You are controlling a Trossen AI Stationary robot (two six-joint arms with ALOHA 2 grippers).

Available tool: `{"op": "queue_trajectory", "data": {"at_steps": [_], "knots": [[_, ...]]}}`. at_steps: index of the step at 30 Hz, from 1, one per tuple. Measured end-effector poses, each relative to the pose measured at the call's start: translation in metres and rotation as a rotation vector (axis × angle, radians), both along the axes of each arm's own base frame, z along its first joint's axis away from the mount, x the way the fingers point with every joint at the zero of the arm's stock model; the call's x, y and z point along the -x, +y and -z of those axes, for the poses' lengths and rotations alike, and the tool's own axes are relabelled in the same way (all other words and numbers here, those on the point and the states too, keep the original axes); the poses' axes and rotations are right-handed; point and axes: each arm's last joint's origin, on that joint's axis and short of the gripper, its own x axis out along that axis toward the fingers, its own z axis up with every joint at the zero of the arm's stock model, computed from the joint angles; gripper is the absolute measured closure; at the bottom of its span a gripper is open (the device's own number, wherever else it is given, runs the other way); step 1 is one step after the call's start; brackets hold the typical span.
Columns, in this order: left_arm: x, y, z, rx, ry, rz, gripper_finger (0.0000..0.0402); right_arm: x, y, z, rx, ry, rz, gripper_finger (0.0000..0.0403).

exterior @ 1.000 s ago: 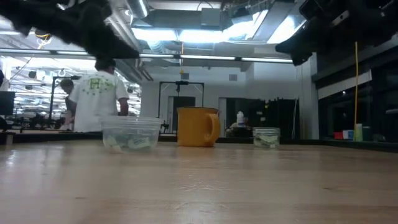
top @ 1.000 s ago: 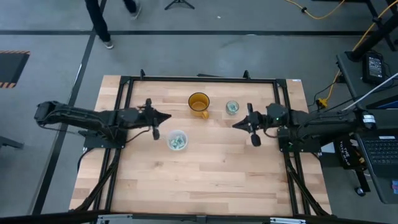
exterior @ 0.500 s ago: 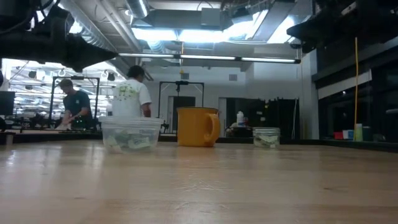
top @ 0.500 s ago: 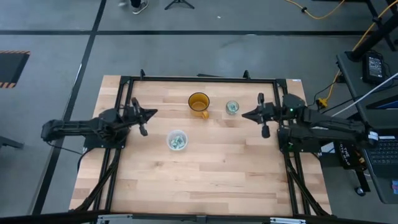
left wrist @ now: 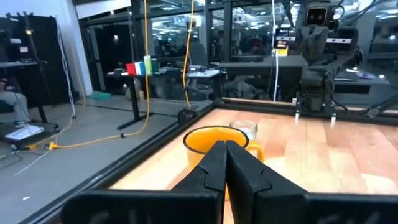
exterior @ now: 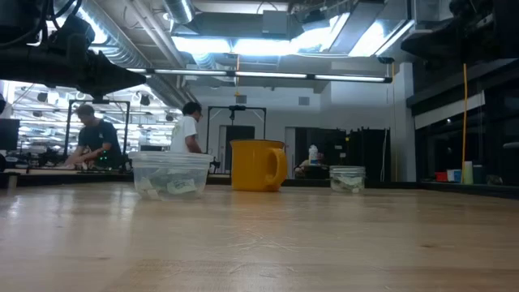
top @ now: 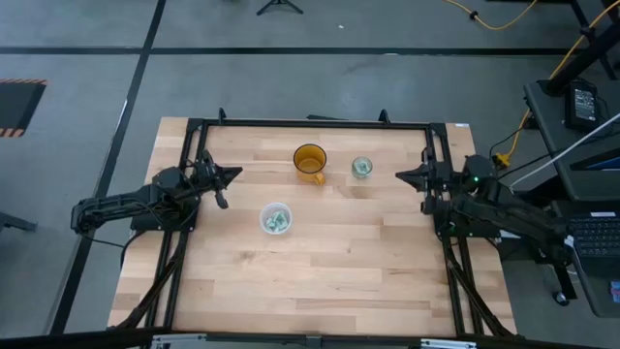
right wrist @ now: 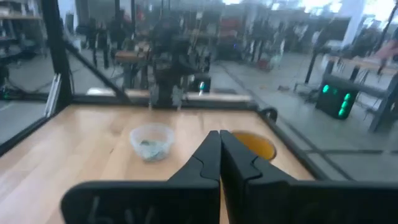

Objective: Pick and place Stevia / Truvia into bins
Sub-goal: Return to Home Position

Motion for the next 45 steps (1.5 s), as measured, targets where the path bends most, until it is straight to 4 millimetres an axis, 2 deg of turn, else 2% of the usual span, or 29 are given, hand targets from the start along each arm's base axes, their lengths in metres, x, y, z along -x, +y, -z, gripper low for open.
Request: {"op": "queue_trajectory", "data": {"at_steps": [5, 13, 20, 25, 34, 45], "knots": [[0.0, 0.0, 0.0, 0.0, 0.0, -0.006, 0.0398, 0.006, 0.003, 0.016, 0.009, -0.043, -0.002, 0.0403], [0.0, 0.0, 0.0, 0.007, -0.003, -0.006, 0.0396, -0.001, -0.001, 0.054, 0.034, -0.11, 0.003, 0.0403], [0.0, 0.0, 0.0, 0.007, -0.003, -0.006, 0.0393, -0.001, -0.001, 0.056, 0.049, -0.096, 0.018, 0.0401], [0.0, 0.0, 0.0, 0.007, -0.003, -0.006, 0.0397, -0.001, -0.002, 0.059, 0.024, -0.062, 0.017, 0.0385], [0.0, 0.0, 0.0, 0.007, -0.003, -0.006, 0.0398, -0.001, -0.001, 0.059, -0.261, -0.093, 0.003, 0.0374], [0.0, 0.0, 0.0, 0.007, -0.003, -0.006, 0.0398, -0.001, -0.001, 0.059, -0.219, -0.082, 0.0, 0.0373]]}}
